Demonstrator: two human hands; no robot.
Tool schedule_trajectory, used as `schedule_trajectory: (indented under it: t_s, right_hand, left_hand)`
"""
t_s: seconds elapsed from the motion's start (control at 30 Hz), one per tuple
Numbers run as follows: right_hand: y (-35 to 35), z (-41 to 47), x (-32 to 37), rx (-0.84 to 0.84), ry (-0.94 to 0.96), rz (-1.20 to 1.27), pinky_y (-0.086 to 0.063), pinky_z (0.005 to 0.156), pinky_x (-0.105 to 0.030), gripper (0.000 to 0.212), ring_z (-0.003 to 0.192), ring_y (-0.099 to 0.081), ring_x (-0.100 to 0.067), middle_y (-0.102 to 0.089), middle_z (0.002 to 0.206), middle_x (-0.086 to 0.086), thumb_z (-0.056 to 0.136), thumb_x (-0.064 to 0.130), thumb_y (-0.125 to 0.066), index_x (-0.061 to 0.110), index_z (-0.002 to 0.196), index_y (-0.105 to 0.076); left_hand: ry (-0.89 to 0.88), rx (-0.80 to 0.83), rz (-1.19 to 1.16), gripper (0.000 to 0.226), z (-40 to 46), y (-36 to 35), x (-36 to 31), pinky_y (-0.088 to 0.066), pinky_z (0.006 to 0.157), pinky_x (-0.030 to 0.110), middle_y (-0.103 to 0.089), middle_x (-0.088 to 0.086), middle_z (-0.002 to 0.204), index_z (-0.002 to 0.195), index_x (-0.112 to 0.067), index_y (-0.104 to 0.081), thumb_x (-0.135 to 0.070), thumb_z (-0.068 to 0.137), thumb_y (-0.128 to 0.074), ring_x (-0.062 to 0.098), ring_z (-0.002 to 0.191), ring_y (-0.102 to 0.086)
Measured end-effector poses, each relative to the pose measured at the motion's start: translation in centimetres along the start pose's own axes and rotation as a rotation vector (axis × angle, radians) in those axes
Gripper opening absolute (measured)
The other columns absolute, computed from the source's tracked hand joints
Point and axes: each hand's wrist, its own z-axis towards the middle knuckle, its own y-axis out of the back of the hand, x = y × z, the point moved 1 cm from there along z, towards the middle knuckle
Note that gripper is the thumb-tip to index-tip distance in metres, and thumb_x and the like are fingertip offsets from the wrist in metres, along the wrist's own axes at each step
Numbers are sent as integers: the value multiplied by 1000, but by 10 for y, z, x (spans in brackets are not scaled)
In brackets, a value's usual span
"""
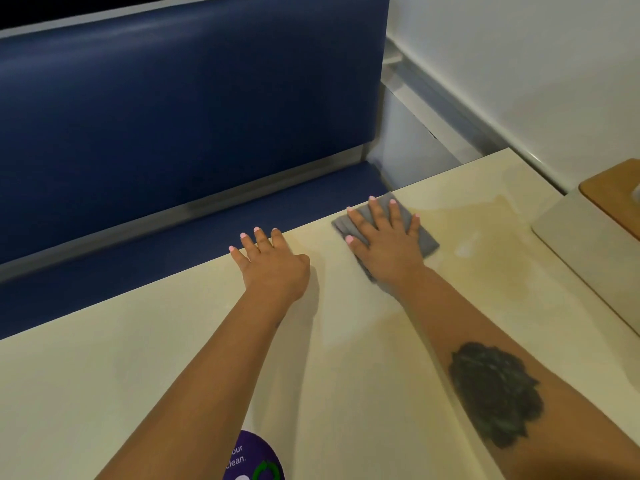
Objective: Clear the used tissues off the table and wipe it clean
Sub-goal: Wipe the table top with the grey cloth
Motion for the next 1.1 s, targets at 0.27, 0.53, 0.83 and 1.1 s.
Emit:
schedule_trajectory:
  t_s: [0.27, 0.53, 0.83, 1.1]
  right_hand:
    - [-9, -43, -19, -1, 182, -4, 18, 110, -49, 63, 143, 22, -22, 17, 157, 8, 83, 61, 12, 45, 145, 12]
    - [2, 14, -8, -8, 1, 25, 11, 111, -57, 53, 145, 15, -28, 11, 159, 3, 97, 54, -8, 43, 147, 7]
    - [-3, -21, -39, -17, 107, 1, 11, 114, -53, 50, 144, 19, -23, 14, 158, 7, 98, 47, -3, 43, 147, 9]
    - [-5, 0, -16, -42, 109, -6, 9, 112, -58, 54, 145, 15, -29, 11, 159, 2, 95, 55, -2, 42, 147, 8]
  left_hand:
    - [-192, -6, -21, 59, 8, 2, -24, 6, 114, 50, 6, 9, 158, 150, -18, 2, -35, 99, -24, 32, 144, 10]
    - [-179, 24, -32, 61, 12, 2, -26, 5, 114, 50, 4, 8, 158, 150, -19, 2, -37, 99, -25, 30, 145, 8]
    - [-160, 13, -20, 61, 13, 1, -27, 3, 115, 49, 3, 8, 158, 150, -20, 0, -37, 99, -27, 31, 145, 6]
    - [-169, 9, -19, 62, 12, -2, -27, 2, 115, 48, 8, 8, 158, 150, -19, 6, -36, 99, -25, 30, 144, 9]
